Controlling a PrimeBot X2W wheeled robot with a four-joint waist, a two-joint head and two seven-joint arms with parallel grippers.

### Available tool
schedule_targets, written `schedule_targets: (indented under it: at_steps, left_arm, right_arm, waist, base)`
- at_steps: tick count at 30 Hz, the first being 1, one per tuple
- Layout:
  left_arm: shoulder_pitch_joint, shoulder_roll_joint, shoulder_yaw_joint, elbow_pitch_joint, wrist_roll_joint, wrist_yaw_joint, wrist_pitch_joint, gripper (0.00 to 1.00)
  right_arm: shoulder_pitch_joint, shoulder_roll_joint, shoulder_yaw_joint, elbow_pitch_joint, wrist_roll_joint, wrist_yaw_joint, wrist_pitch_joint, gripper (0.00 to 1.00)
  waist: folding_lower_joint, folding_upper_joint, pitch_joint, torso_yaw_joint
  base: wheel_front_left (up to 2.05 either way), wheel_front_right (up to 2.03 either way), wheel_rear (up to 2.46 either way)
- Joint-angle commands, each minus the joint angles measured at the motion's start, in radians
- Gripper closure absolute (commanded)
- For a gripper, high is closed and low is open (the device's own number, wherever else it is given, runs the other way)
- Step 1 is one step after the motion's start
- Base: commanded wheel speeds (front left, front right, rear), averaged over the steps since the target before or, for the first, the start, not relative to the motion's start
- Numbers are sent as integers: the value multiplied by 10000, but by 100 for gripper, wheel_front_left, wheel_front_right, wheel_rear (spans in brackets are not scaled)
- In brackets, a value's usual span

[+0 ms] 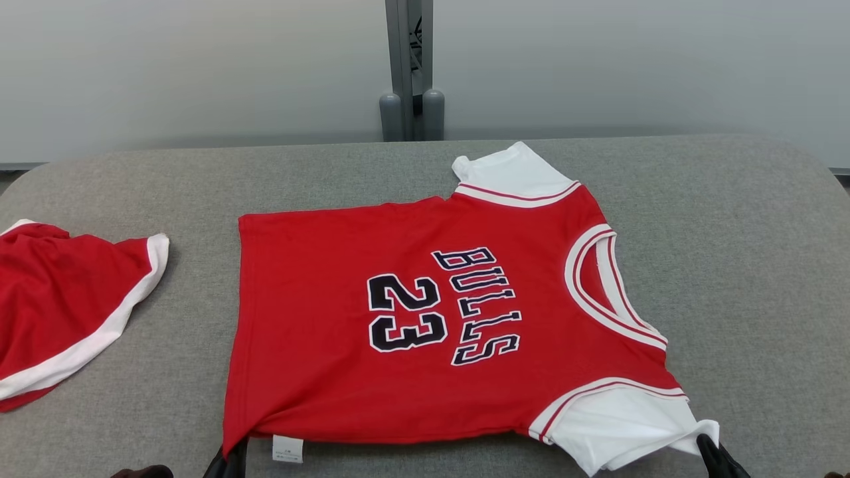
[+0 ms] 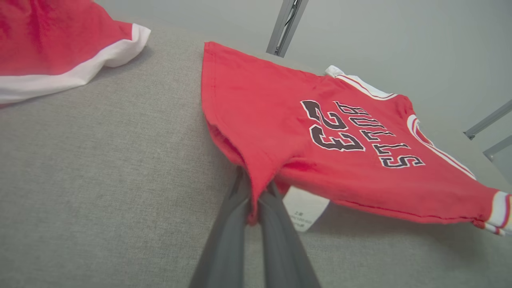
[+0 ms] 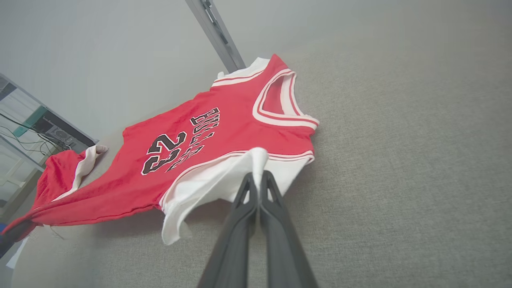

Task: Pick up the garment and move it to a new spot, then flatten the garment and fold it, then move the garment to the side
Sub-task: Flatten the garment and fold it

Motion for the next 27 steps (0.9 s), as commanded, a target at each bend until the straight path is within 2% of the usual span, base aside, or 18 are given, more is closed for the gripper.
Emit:
schedule_targets:
  at_steps: [1,10,18,20,27]
  left_arm:
    - [-9,24,28,-105,-46,33,52,100]
    - [-518,107,75,-218,-236,-67,262,100]
    - [-1870,394,-54,212,-429,-514,816,100]
    - [-2276,428,-66,371,-532,-642,938,100]
    - [-3549,467,-26,1093,-645,-901,943,100]
  right_arm:
    - [36,-22,-73,-93,85,6,22,100]
    - [-703,-24,-69,-123,17,6,81,100]
    - [-2624,-93,-78,-62,-666,6,584,100]
    - [-3229,-94,-11,121,-521,6,613,100]
    - [-5269,-704,82,1386,-737,6,587,100]
  waist:
    - [0,0,4,3]
    - [0,0,250,83]
    - [0,0,1045,207]
    - [0,0,1314,221]
    - [0,0,2385,384]
  base:
    - [0,0,0]
    - [0,0,0]
    - [0,0,0]
    - [0,0,0]
    - [0,0,0]
